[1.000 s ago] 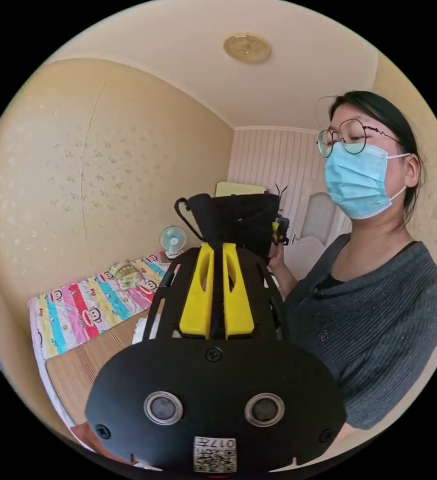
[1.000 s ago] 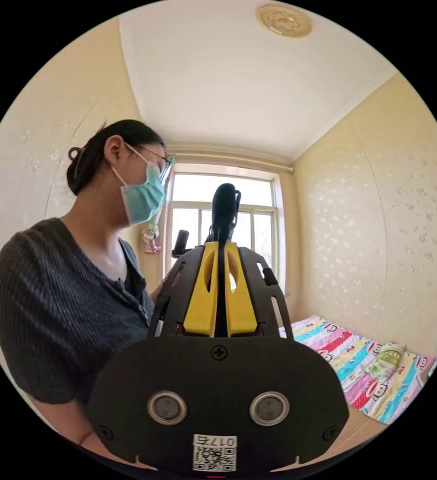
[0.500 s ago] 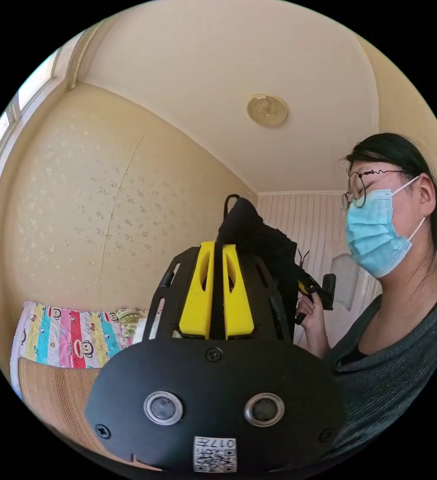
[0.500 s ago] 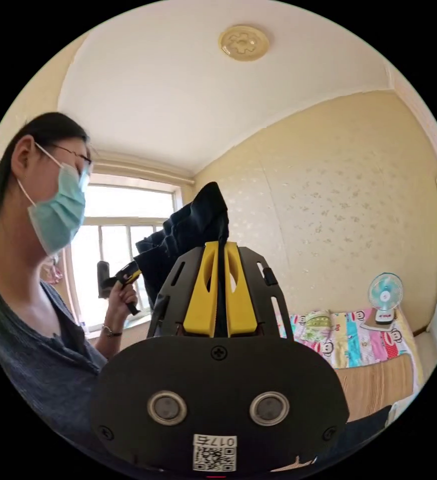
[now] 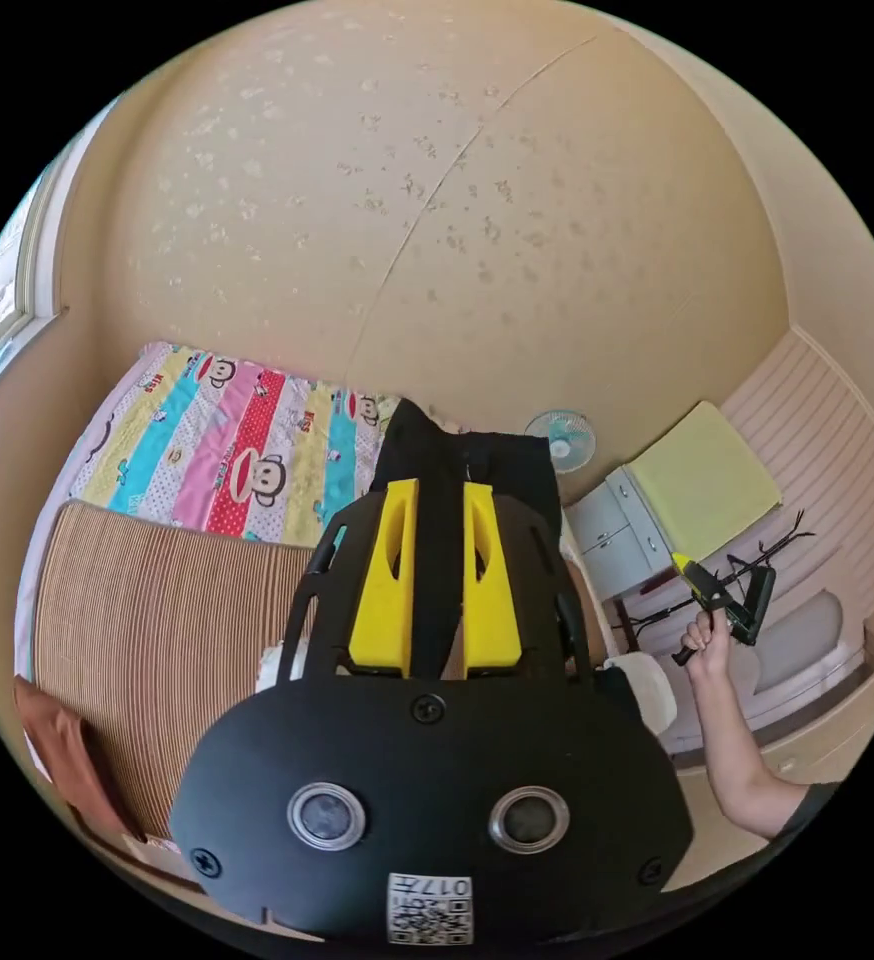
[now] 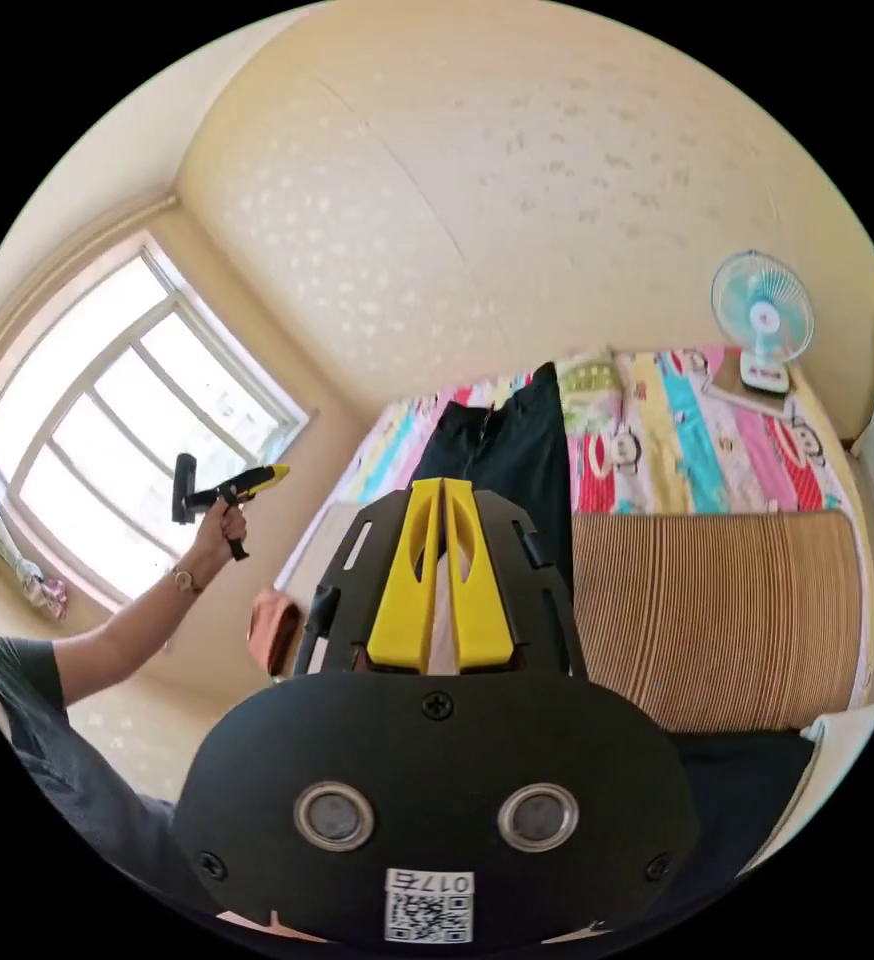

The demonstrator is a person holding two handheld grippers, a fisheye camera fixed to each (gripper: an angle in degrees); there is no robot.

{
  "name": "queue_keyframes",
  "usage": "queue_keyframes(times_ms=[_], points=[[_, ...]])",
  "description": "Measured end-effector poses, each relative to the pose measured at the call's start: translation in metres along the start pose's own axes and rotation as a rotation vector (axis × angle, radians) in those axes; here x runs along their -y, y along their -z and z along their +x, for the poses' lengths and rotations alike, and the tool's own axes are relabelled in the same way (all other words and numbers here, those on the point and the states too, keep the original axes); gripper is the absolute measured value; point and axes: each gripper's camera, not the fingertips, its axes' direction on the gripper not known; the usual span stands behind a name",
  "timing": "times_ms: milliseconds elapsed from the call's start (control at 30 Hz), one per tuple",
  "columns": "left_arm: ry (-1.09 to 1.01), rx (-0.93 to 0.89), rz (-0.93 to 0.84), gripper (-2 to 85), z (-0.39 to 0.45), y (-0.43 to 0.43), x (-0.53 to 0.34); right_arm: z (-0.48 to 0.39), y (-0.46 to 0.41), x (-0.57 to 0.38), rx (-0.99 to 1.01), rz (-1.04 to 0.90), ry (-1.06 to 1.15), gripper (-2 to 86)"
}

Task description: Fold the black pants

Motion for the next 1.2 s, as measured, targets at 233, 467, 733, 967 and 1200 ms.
queue_keyframes(times_ms=[233, 467, 733, 967, 1200], points=[[0.460, 0.113, -0.550, 8.1, -0.236, -0.108, -0.255, 0.097, -0.128, -0.253, 0.090, -0.749, -0.211, 2.7], [0.748, 0.147, -0.634, 8.7, -0.317, -0.057, -0.382, 0.038, -0.222, -0.282, 0.222, -0.999, -0.021, 8.3], [0.769, 0.134, -0.645, 7.9, -0.324, 0.050, -0.381, 0.007, -0.315, -0.248, -0.086, -1.200, 0.314, 10.7], [0.703, 0.017, -0.623, 7.3, -0.346, 0.154, -0.347, 0.030, -0.279, -0.208, -0.039, -1.298, 0.314, 3.6], [0.697, -0.154, -0.374, 7.4, -0.380, 0.280, -0.257, 0.108, -0.145, -0.139, 1.070, -0.491, -0.519, 2.6]])
